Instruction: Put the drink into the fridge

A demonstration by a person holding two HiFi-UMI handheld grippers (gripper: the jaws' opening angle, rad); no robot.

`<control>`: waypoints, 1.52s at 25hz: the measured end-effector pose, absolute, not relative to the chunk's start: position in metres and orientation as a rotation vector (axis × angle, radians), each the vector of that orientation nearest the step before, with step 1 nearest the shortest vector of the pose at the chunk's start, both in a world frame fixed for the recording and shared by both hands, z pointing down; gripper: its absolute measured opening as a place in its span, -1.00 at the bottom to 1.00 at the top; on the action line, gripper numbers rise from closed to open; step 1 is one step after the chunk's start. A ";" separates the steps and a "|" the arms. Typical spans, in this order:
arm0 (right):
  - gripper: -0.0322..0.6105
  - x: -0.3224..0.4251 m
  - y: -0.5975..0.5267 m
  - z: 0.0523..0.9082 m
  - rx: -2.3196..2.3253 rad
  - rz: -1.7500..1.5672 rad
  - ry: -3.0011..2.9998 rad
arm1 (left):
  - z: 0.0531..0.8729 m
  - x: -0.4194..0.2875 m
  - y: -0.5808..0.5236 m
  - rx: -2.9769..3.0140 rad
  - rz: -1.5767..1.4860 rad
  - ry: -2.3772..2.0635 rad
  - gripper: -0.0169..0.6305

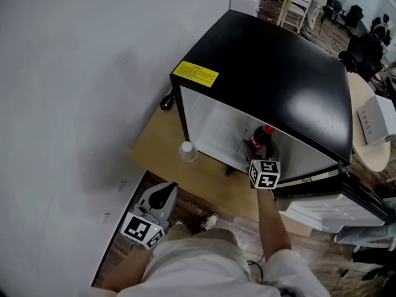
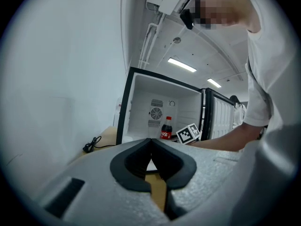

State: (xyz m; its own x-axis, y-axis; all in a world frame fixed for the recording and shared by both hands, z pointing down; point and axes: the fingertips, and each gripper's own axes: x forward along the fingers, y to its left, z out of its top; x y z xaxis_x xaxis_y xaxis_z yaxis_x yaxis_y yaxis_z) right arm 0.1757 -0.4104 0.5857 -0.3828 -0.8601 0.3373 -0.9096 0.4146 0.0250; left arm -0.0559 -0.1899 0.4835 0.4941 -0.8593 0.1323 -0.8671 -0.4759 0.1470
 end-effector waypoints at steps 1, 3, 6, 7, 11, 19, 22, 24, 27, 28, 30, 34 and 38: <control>0.19 0.178 -0.406 0.586 1.545 0.237 -2.365 | 0.484 -0.055 -0.190 2.549 0.052 -1.474 -0.91; 0.19 0.181 -0.398 0.585 1.565 0.263 -2.348 | 0.485 -0.055 -0.189 2.558 0.041 -1.446 -0.91; 0.18 0.180 -0.379 0.586 1.582 0.316 -2.332 | 0.486 -0.058 -0.187 2.575 0.026 -1.402 -0.91; 0.17 0.180 -0.372 0.585 1.587 0.326 -2.324 | 0.485 -0.059 -0.188 2.584 0.021 -1.388 -0.91; 0.09 0.178 -0.343 0.580 1.612 0.358 -2.301 | 0.480 -0.057 -0.189 2.629 -0.003 -1.327 -0.91; -0.47 0.174 -0.289 0.565 1.674 0.435 -2.301 | 0.469 -0.044 -0.183 2.707 -0.068 -1.226 -0.91; -0.89 0.181 -0.275 0.561 1.709 0.473 -2.297 | 0.466 -0.042 -0.178 2.725 -0.080 -1.213 -0.91; -0.90 0.182 -0.265 0.557 1.711 0.509 -2.323 | 0.465 -0.043 -0.175 2.731 -0.087 -1.215 -0.91; -0.90 0.180 -0.249 0.542 1.696 0.568 -2.405 | 0.464 -0.047 -0.169 2.739 -0.087 -1.219 -0.91; -0.90 0.180 -0.243 0.534 1.698 0.570 -2.427 | 0.464 -0.049 -0.167 2.740 -0.087 -1.221 -0.91; -0.90 0.182 -0.233 0.515 1.712 0.548 -2.463 | 0.462 -0.053 -0.164 2.739 -0.092 -1.230 -0.91; -0.90 0.190 -0.213 0.470 1.770 0.457 -2.524 | 0.455 -0.063 -0.162 2.745 -0.117 -1.250 -0.91; -0.90 0.196 -0.189 0.426 1.825 0.338 -2.569 | 0.447 -0.072 -0.161 2.776 -0.144 -1.256 -0.91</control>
State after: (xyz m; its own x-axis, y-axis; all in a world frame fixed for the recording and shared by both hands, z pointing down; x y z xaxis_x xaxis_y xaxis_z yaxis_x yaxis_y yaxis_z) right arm 0.1963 -0.1891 0.4261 -0.3368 -0.9363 0.1001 -0.9303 0.3145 -0.1886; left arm -0.0716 -0.1606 0.4468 0.6570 -0.7524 -0.0482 -0.7437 -0.6573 0.1221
